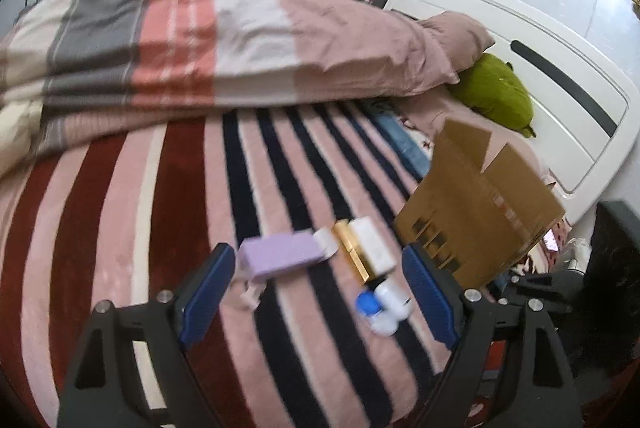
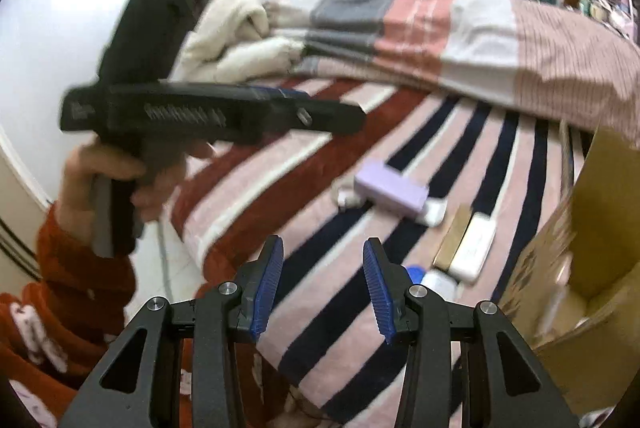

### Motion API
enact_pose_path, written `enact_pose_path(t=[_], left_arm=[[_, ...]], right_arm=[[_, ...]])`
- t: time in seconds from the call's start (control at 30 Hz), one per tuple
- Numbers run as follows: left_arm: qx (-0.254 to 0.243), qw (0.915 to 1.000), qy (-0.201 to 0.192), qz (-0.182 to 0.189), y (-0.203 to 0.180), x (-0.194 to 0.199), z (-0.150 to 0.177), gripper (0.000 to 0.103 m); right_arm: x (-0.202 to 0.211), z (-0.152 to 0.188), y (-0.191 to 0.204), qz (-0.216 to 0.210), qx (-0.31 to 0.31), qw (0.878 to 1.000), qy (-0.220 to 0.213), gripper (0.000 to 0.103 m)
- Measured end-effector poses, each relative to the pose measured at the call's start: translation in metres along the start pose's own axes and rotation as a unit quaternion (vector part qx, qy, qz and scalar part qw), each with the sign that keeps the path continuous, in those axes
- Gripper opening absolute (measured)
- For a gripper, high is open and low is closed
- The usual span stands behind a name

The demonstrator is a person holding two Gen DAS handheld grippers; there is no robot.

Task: Organize rigid objects
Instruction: 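Grasp the blue-capped contact lens case with the right gripper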

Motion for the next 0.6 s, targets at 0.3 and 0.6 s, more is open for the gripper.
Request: enact_pose_path(t=[0.3,0.6], left_arm=[[0.019,0.9996,0.020,0.010,0.020,-0.020,0.046,0.083],[0.030,0.9992,0.022,0.018,0.025,-0.021,0.052,0.083]], right_arm=[[-0.051,0.066,-0.059,0.080,-0.115,0.989,0.036,0.037],[-0.074,0.057,-0.071,0.117,-0.096,0.988,0.025,0.037]])
Point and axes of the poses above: each gripper's, at about its wrist camera, not at the fingertips, and x roughly against the way its jaws point, y to its left, z to its underside, the point moved 10 cm from there along -x, roughly the way its jaws point, and after that the axes turned 2 degrees about x, right-handed, at the moved point
